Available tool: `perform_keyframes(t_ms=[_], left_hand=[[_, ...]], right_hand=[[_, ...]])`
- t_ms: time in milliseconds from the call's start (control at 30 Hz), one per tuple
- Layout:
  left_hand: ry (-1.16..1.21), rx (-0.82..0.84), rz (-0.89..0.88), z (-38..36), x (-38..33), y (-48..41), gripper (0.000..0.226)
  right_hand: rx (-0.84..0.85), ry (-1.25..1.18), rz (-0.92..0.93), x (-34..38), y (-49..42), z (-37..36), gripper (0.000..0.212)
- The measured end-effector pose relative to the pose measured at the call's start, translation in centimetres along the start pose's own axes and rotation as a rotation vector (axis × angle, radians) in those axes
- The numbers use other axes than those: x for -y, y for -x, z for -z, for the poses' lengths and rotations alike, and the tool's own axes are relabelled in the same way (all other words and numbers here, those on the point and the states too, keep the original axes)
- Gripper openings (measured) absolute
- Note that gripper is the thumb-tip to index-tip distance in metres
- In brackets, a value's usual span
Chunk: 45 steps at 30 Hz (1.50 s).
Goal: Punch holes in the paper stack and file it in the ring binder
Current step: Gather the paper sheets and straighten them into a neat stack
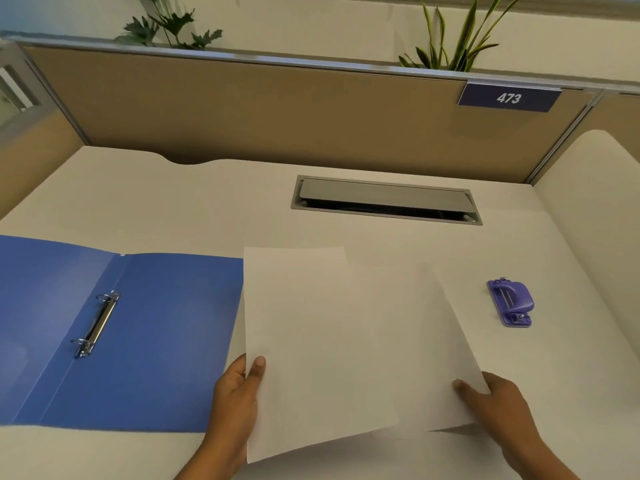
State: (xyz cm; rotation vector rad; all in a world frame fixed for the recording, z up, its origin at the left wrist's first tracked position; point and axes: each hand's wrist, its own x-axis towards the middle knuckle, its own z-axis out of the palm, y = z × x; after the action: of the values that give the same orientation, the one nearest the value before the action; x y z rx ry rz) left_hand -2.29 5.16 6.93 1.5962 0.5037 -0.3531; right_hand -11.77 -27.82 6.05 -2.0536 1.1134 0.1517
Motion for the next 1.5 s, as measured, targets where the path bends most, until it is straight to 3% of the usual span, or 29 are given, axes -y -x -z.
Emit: perform_keyframes(t_ms=[133, 267, 367, 467, 800, 967, 1067, 1233, 1433, 1500], left_hand=[[0.019, -0.012, 0.005, -0.3, 0.1, 0.3, 0.023], [-0.021, -0.025, 0.014, -0.6, 0.1, 0.6, 0.038], [-0.010, -0.022, 0.008, -0.8, 0.2, 0.7, 0.037], [0.016, 0.006, 0.004, -1.1, 0.4, 0.9, 0.026], [0.027, 0.139, -0.013, -3.6, -0.5, 2.0, 0.024], [0.034, 0.229, -0.025, -4.5, -1.6, 3.0, 0.024], [0.051, 0.202, -0.021, -4.7, -2.0, 3.3, 0.021], [0.021, 0.218, -0.061, -4.6, -1.7, 3.0, 0.020], [0.039, 0.178, -0.043, -4.0, -1.5, 2.5, 0.020], [0.061, 0.157, -0.032, -3.6, -1.6, 2.4, 0.022]], right_hand=[[-0.079, -0.093, 0.040, -0.3, 1.1, 1.6, 0.020], [-0.178, -0.441, -0.021, 0.2, 2.0, 4.4, 0.032], [-0.169, -0.701, -0.057, 1.6, 3.8, 6.0, 0.020], [-0.062, -0.782, -0.038, 2.7, 5.2, 5.9, 0.004], [0.218, -0.628, 0.020, 2.5, 6.2, -0.5, 0.014], [0.370, -0.633, -0.049, 3.2, 6.5, -0.8, 0.013], [0.333, -0.620, -0.027, 2.9, 6.4, -1.3, 0.024], [0.260, -0.589, 0.021, 2.9, 6.6, -1.7, 0.012], [0.332, -0.569, 0.036, 3.2, 6.5, -1.8, 0.014], [0.333, -0.558, 0.000, 3.7, 6.0, -1.6, 0.027]])
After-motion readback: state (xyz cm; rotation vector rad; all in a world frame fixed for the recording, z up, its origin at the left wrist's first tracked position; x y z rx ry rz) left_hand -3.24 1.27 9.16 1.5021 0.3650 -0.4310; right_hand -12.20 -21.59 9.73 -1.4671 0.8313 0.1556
